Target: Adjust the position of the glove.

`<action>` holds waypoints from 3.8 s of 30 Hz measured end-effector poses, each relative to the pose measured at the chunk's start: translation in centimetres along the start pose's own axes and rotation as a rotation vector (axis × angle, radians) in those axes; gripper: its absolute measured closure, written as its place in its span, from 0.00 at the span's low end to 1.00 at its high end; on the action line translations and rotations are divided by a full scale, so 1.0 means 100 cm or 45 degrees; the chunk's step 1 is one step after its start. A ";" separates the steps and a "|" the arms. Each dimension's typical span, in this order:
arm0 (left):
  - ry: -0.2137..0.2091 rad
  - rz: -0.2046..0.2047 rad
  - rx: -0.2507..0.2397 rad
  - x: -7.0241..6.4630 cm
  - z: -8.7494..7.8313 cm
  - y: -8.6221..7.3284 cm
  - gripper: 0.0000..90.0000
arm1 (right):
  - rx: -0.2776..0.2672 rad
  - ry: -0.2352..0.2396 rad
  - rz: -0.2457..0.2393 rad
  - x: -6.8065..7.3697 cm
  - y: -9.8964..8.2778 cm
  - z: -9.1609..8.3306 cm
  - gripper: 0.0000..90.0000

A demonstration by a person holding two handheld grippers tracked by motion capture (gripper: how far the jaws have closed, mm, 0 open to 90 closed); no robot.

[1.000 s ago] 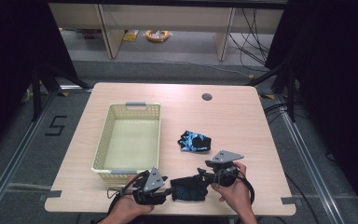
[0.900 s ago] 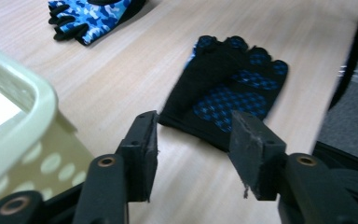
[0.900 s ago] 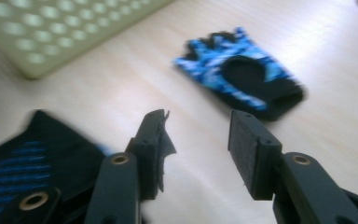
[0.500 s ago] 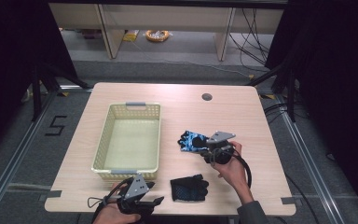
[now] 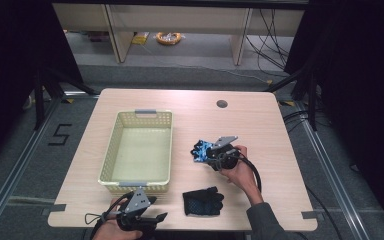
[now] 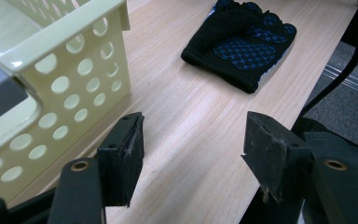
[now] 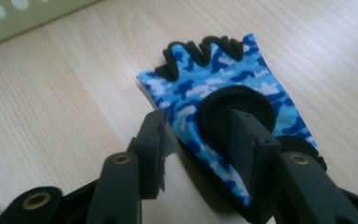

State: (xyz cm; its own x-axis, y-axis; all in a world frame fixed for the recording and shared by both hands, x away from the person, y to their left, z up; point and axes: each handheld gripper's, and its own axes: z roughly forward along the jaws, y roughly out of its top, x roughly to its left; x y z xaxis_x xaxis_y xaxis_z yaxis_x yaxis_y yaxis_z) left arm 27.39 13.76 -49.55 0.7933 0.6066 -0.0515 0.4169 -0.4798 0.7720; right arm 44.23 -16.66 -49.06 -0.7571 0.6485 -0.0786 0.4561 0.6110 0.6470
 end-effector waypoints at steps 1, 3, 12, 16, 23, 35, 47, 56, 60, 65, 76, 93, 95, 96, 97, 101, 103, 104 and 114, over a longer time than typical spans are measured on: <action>-0.004 0.000 -0.003 0.000 0.000 0.000 0.42 | 0.000 0.000 0.000 0.000 0.000 0.000 0.65; -0.011 -0.002 0.000 0.000 0.001 0.000 0.42 | 0.043 0.004 -0.014 -0.003 -0.002 0.000 0.67; 0.000 -0.006 0.011 0.001 0.003 -0.001 0.42 | 0.065 0.032 -0.090 -0.001 -0.005 0.005 0.97; 0.005 -0.013 0.013 0.002 0.002 -0.002 0.42 | 0.005 0.054 -0.084 0.001 -0.001 -0.001 0.99; -0.003 -0.053 -0.015 -0.001 0.003 -0.002 0.42 | -0.134 0.044 0.021 0.006 0.010 -0.031 0.99; 0.005 -0.020 -0.014 0.000 0.000 0.000 0.43 | -0.345 0.085 0.159 0.039 0.000 -0.103 0.99; 0.000 -0.015 -0.020 -0.002 0.000 0.000 0.43 | -0.389 0.084 0.290 0.072 -0.043 -0.134 0.99; -0.017 -0.028 0.023 -0.004 -0.001 0.001 0.41 | -0.359 0.071 0.321 0.093 -0.056 -0.130 0.99; -0.027 -0.040 -0.005 -0.011 0.003 0.000 0.39 | -0.310 0.084 0.293 0.103 -0.055 -0.115 0.99; -0.054 -0.016 0.006 -0.015 0.003 0.001 0.38 | -0.236 0.138 0.285 0.119 -0.052 -0.094 0.99; -0.084 -0.008 0.021 -0.030 0.013 0.000 0.37 | -0.126 0.199 0.283 0.137 -0.051 -0.072 0.96; -0.098 -0.075 -0.022 -0.056 0.033 0.014 0.32 | -0.181 0.115 0.124 0.075 -0.026 -0.073 0.75; -0.079 -0.054 -0.023 -0.064 0.038 0.020 0.30 | -0.142 0.136 0.132 0.065 -0.024 -0.063 0.73; -0.069 -0.063 -0.036 -0.066 0.040 0.021 0.28 | -0.137 0.131 0.147 0.061 -0.023 -0.057 0.72; -0.067 -0.070 -0.062 -0.071 0.043 0.023 0.28 | -0.140 0.132 0.161 0.061 -0.023 -0.054 0.71; -0.049 -0.063 -0.030 -0.077 0.052 0.029 0.26 | -0.045 0.153 0.142 0.058 -0.021 -0.041 0.67; -0.033 -0.073 -0.031 -0.081 0.058 0.032 0.25 | -0.022 0.151 0.158 0.059 -0.019 -0.036 0.66; -0.018 -0.064 -0.044 -0.082 0.060 0.033 0.25 | -0.028 0.142 0.155 0.059 -0.019 -0.031 0.65; 0.042 -0.131 -0.075 -0.083 0.075 0.039 0.28 | 0.062 0.169 0.260 0.064 -0.028 -0.020 0.71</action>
State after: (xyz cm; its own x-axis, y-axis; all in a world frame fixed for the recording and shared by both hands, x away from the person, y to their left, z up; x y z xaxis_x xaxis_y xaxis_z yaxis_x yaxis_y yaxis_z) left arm 25.74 2.11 -50.89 0.7324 0.6716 -0.1122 0.4679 -0.3767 0.7995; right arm 37.20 -15.15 -49.90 -0.7003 0.6974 0.1521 0.6254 0.4968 0.6018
